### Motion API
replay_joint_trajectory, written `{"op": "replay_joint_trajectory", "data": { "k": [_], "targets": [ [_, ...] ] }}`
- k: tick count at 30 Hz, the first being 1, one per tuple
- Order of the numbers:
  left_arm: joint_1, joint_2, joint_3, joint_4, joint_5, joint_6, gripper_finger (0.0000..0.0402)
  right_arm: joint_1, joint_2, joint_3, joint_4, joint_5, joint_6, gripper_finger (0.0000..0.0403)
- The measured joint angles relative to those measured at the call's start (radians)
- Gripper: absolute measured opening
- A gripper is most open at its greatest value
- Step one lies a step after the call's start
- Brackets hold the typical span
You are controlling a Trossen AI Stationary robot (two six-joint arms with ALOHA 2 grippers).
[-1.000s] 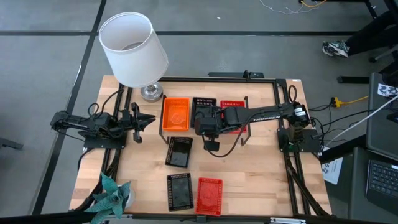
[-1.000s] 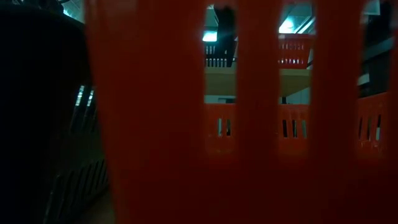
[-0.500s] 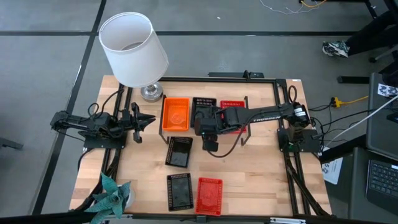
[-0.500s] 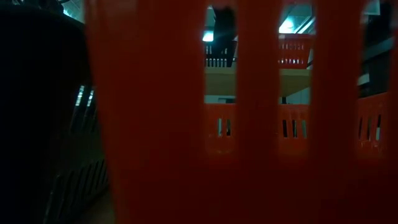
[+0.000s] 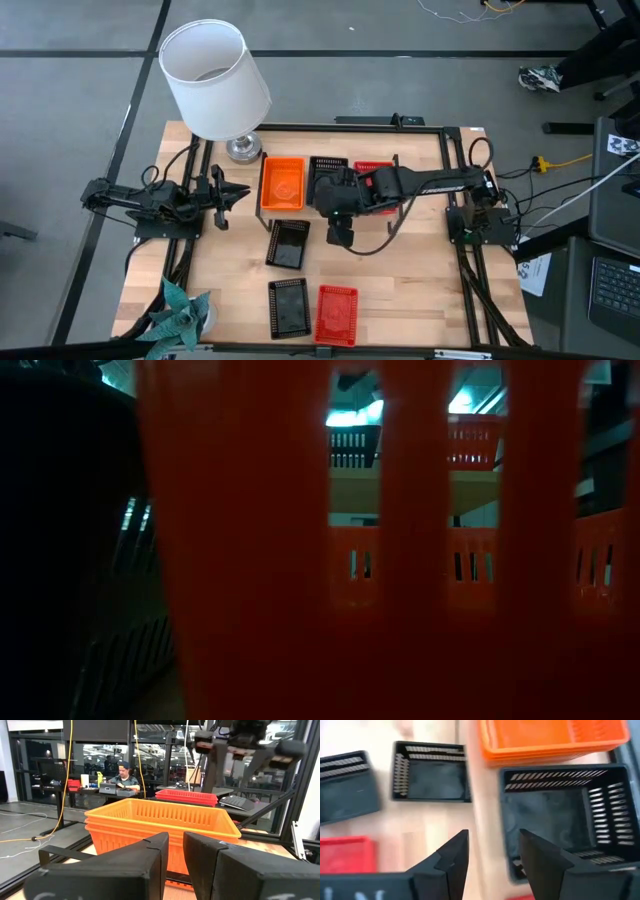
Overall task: Stack baskets on shelf by color
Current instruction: Stack the top black bin on top of the black bin on the shelf
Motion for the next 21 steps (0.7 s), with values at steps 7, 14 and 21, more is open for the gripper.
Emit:
{"op": "replay_joint_trajectory", "data": {
  "k": [7,14,21],
  "targets": [
    [0.000,0.000,0.000,0.000,0.000,0.000,0.0050,0.052,0.000,0.069,-0.102,-0.247,0.126,0.0169],
    [0.000,0.000,0.000,0.000,0.000,0.000,0.0050,0.209,0.001,0.053,-0.070,-0.323,0.172,0.0169],
    [0.000,0.000,0.000,0.000,0.000,0.000,0.0050,0.351,0.003,-0.073,0.202,-0.086,0.291,0.0169]
  ]
}}
